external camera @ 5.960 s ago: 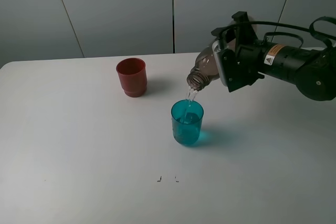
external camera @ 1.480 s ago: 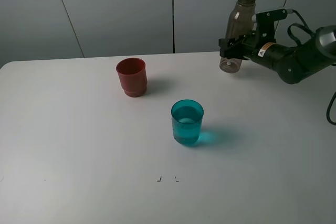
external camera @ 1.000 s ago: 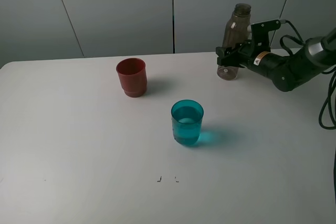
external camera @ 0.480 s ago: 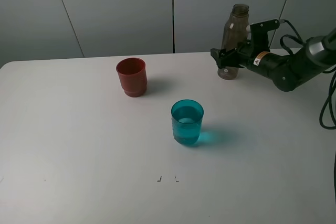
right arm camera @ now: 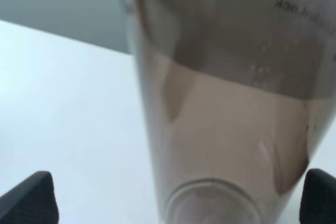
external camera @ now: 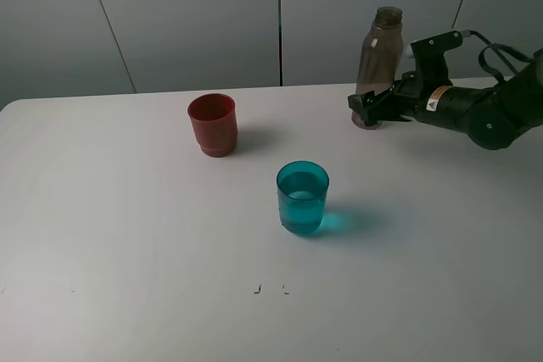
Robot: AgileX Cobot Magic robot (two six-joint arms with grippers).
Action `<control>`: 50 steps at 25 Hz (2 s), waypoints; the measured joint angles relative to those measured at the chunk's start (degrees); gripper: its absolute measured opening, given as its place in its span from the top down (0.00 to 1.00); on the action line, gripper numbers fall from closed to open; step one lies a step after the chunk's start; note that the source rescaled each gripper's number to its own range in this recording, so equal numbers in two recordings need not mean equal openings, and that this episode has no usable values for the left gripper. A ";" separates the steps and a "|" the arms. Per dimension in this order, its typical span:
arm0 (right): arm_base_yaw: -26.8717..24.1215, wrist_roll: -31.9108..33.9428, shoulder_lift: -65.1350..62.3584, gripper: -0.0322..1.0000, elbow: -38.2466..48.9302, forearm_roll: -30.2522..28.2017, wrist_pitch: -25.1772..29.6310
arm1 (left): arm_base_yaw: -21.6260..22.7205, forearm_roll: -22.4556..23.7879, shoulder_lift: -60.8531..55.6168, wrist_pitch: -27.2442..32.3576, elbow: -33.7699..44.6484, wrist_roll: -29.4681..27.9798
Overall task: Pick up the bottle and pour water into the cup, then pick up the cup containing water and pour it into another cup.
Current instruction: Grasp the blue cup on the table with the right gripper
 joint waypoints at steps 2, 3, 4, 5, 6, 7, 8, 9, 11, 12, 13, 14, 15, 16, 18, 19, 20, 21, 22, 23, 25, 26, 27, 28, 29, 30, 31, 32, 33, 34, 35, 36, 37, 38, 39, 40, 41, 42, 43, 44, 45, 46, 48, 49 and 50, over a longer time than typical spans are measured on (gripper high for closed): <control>0.00 0.00 -2.42 0.01 2.50 0.00 0.42 | 0.00 0.00 0.00 0.00 0.00 0.00; 0.00 -0.12 -3.49 0.01 3.57 0.00 0.55 | 0.00 0.00 0.00 0.00 0.00 0.00; 0.00 -0.40 -4.80 0.01 4.82 0.00 0.70 | 0.00 0.00 0.00 0.00 0.00 0.00; 0.00 -0.73 -6.19 0.01 6.08 0.00 0.93 | 0.00 0.00 0.00 0.00 0.00 0.00; 0.00 -1.33 -7.61 0.01 7.35 0.00 1.05 | 0.00 0.00 0.00 0.00 0.00 0.00; -0.12 -1.73 -8.82 0.01 8.45 0.00 1.05 | 0.00 0.00 0.00 0.00 0.00 0.00; -0.24 -1.99 -10.30 0.01 9.74 0.00 1.30 | 0.00 0.00 0.00 0.00 0.00 0.00; -0.37 -2.13 -11.80 0.01 11.02 0.00 1.59 | 0.00 0.00 0.00 0.00 0.00 0.00; -0.74 -2.13 -14.67 0.01 13.41 0.00 2.93 | 0.00 0.00 0.00 0.00 0.00 0.00; -0.75 -2.13 -16.37 0.01 14.71 0.00 4.03 | 0.00 0.00 0.00 0.00 0.00 0.00; -0.85 -2.25 -18.11 0.01 16.00 0.00 5.16 | 0.00 0.00 0.00 0.00 0.00 0.00; -0.82 -2.25 -19.69 0.01 17.18 -0.16 5.96 | 0.00 0.00 0.00 0.00 0.00 0.00; -0.87 -2.37 -21.66 0.01 18.63 -0.27 6.68 | 0.00 0.00 0.00 0.00 0.00 0.00; -0.87 -2.37 -23.71 0.01 20.13 -0.39 7.28 | 0.00 0.00 0.00 0.00 0.00 0.00; -0.87 -2.37 -27.61 0.01 22.93 -0.73 7.61 | 0.00 0.00 0.00 0.00 0.00 0.00; -0.87 -2.37 -29.69 0.01 24.33 -1.38 8.18 | 0.00 0.00 0.00 0.00 0.00 0.00; -0.87 -2.37 -31.68 0.01 25.56 -1.80 9.02 | 0.00 0.00 0.00 0.00 0.00 0.00; -0.87 -2.37 -33.20 0.01 26.56 -2.15 9.77 | 0.00 0.00 0.00 0.00 0.00 0.00; -0.87 -2.37 -34.80 0.01 27.76 -2.55 10.57 | 0.00 0.00 0.00 0.00 0.00 0.00; -0.87 -2.37 -36.21 0.01 28.93 -3.32 11.57 | 0.00 0.00 0.00 0.00 0.00 0.00; -0.87 -1.46 -38.00 0.01 30.98 -4.97 12.50 | 0.00 0.00 0.00 0.00 0.00 0.00; -0.87 -0.61 -38.50 0.01 32.09 -6.44 12.50 | 0.00 0.00 0.00 0.00 0.00 0.00; -0.87 0.54 -38.71 0.01 33.16 -8.17 12.50 | 0.00 0.00 0.00 0.00 0.00 0.00; -0.87 1.82 -38.71 0.01 33.94 -10.74 12.50 | 0.00 0.00 0.00 0.00 0.00 0.00; -0.87 2.93 -38.74 0.01 34.61 -13.46 12.16 | 0.00 0.00 0.00 0.00 0.00 0.00; -0.87 3.59 -38.74 0.01 35.05 -16.27 11.19 | 0.00 0.00 0.00 0.00 0.00 0.00; -0.87 4.23 -38.74 0.01 35.17 -18.66 9.80 | 0.00 0.00 0.00 0.00 0.00 0.00; -0.87 4.63 -38.74 0.01 35.17 -21.47 8.66 | 0.00 0.00 0.00 0.00 0.00 0.00; -0.87 4.77 -38.74 0.01 35.17 -24.17 7.60 | 0.00 0.00 0.00 0.00 0.00 0.00; -0.87 4.83 -38.74 0.01 35.27 -26.16 6.86 | 0.00 0.00 0.00 0.00 0.00 0.00; -0.87 4.97 -38.74 0.01 35.29 -28.03 6.45 | 0.00 0.00 0.00 0.00 0.00 0.00; -0.87 4.96 -38.60 0.01 35.40 -29.44 5.80 | 0.00 0.00 0.00 0.00 0.00 0.00; -0.87 5.11 -38.05 0.01 35.40 -30.58 4.75 | 0.00 0.00 0.00 0.00 0.00 0.39; -0.87 5.11 -37.16 0.01 35.40 -31.54 3.37 | 0.00 0.00 0.00 0.00 0.00 0.39; -0.87 5.11 -36.12 0.01 35.40 -32.36 1.91 | 0.00 0.00 0.00 0.00 0.00 0.39; -0.87 4.97 -34.64 0.01 35.40 -32.98 0.08 | 0.00 0.00 0.00 0.00 0.00 0.39; -0.87 4.73 -32.92 0.01 35.40 -33.25 -1.64 | 0.00 0.00 0.00 0.00 0.00 0.39; -0.87 4.46 -31.01 0.01 35.29 -33.37 -2.92 | 0.00 0.00 0.00 0.00 0.00 0.39; -0.87 3.89 -29.26 0.01 35.29 -33.37 -4.23 | 0.00 0.00 0.00 0.00 0.00 0.39; -0.87 3.55 -27.08 0.01 35.19 -33.50 -5.60 | 0.00 0.00 0.00 0.00 0.00 0.39; -0.87 3.32 -24.86 0.01 34.88 -34.05 -6.75 | 0.00 0.00 0.00 0.00 0.00 0.39; -0.87 3.00 -23.05 0.01 34.49 -34.83 -7.72 | 0.00 0.00 0.00 0.00 0.00 0.39; -0.87 2.79 -19.27 0.01 33.09 -36.28 -9.60 | 0.00 0.00 0.00 0.00 0.00 0.39; -0.75 2.52 -17.74 0.01 32.47 -36.45 -9.84 | 0.00 0.00 0.00 0.00 0.00 0.39; -0.53 1.91 -16.61 0.01 31.96 -36.57 -10.06 | 0.00 0.00 0.00 0.00 0.00 0.39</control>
